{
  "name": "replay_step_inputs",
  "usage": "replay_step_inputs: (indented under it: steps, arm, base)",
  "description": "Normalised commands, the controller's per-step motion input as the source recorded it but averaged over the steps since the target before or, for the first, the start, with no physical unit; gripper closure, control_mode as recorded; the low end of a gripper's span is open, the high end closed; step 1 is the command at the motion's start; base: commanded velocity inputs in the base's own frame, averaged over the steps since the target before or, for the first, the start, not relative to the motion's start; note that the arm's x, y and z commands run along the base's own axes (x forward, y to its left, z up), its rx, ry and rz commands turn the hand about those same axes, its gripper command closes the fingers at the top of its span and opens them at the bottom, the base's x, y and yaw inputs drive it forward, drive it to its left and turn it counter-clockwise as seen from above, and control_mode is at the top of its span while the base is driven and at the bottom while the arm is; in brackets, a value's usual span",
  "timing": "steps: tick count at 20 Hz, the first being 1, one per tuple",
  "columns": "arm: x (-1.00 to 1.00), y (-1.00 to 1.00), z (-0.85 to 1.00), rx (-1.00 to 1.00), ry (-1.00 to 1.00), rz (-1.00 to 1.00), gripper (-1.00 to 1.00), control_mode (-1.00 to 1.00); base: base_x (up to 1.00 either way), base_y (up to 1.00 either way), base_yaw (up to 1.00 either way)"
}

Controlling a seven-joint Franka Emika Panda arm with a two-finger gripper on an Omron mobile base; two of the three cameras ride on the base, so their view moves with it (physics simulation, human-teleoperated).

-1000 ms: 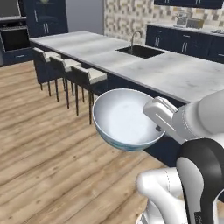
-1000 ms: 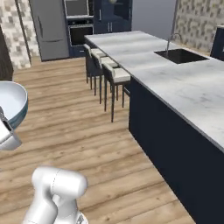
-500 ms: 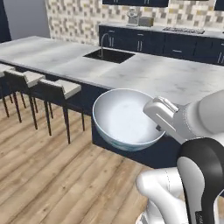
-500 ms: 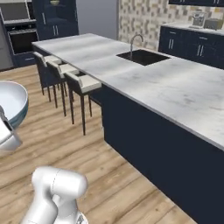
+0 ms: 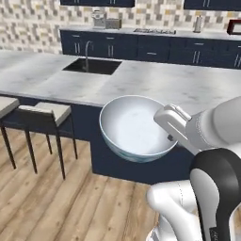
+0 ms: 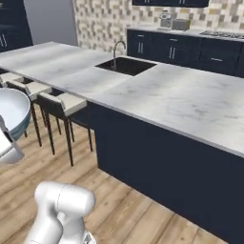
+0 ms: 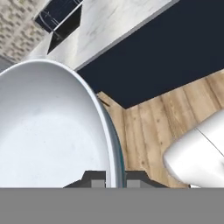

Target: Pick up the bowls from the cabinet and place each bowl in front of a stool on the dining counter.

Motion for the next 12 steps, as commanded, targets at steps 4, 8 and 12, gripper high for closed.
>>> replay_step_inputs:
  steps: [4,8,12]
  arm:
    - [0.00,0.00,0.00,0.00,0.00,0.00,1.00,1.00]
    - [0.00,0.00,0.00,0.00,0.00,0.00,1.00,1.00]
    - [0.00,0.00,0.00,0.00,0.00,0.00,1.00,1.00]
  base:
    - [1.00,1.00,-0.51]
    - [1.00,1.00,-0.55]
    - [1.00,1.00,-0.55]
